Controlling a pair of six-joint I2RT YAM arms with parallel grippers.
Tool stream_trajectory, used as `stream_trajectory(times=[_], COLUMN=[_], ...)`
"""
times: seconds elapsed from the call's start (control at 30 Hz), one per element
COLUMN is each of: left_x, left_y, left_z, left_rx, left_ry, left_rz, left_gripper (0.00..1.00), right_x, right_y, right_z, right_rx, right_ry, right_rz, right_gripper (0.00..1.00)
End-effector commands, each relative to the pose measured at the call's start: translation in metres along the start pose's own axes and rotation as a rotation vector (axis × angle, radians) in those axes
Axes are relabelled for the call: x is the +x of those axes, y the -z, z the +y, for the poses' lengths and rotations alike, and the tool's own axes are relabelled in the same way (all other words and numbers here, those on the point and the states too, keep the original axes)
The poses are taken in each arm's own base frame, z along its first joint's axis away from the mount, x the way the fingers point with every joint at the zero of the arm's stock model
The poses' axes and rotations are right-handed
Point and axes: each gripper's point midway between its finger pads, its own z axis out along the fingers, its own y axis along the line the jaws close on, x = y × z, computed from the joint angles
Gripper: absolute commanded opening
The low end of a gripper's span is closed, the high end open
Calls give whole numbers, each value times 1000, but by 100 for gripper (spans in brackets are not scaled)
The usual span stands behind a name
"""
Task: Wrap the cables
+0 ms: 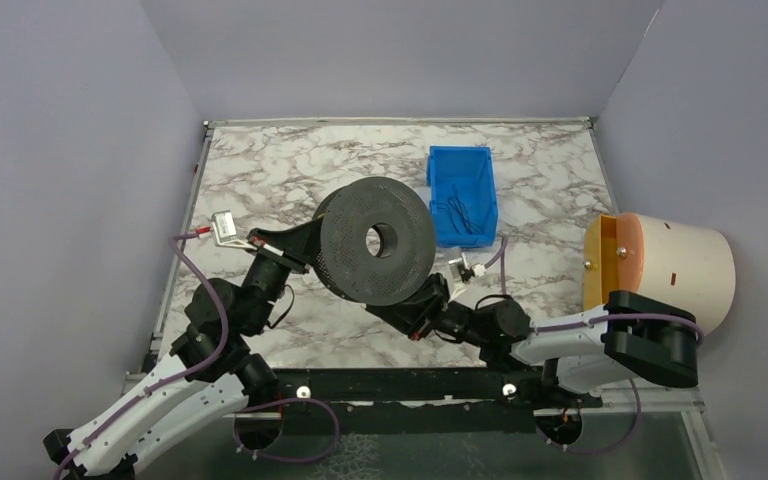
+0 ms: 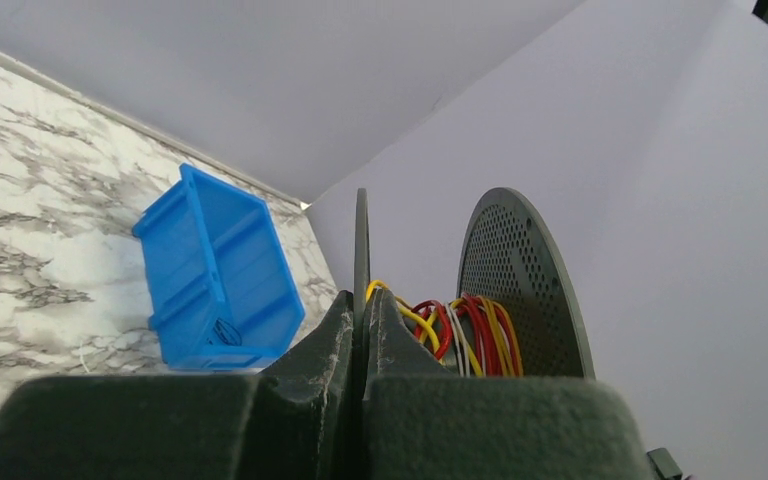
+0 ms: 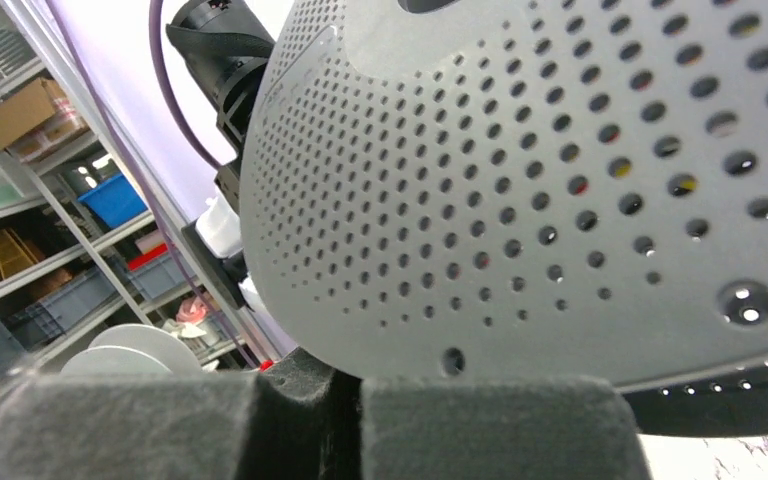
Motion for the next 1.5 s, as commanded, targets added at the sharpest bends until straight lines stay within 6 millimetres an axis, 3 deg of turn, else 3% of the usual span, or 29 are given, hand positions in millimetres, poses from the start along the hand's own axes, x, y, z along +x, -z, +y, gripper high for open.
stream_trajectory(times=[0.0, 0.37, 0.63, 0.9, 1.37, 1.47], left_x=[5, 26, 37, 69, 99, 97], left_y=[1, 0, 8, 12, 20, 20], left_z=[-17, -7, -6, 0, 1, 2], left_rx=[83, 83, 97, 123, 173, 172], left_ry=[80, 87, 73, 93, 84, 85], left_rz=[19, 77, 138, 252, 378, 372], left_gripper=[0, 0, 0, 0, 0, 0], right_x=[-40, -60, -87, -105, -124, -122], right_y=[-19, -40, -37, -43, -53, -53], right_z=[36, 44, 42, 44, 7, 4], right_rx=[-169, -214, -148, -134, 73, 87], right_ry=[4, 52, 201, 205, 156, 148], right_rz=[-167, -262, -320, -391, -482, -475], right_gripper=[1, 1, 1, 1, 1, 6])
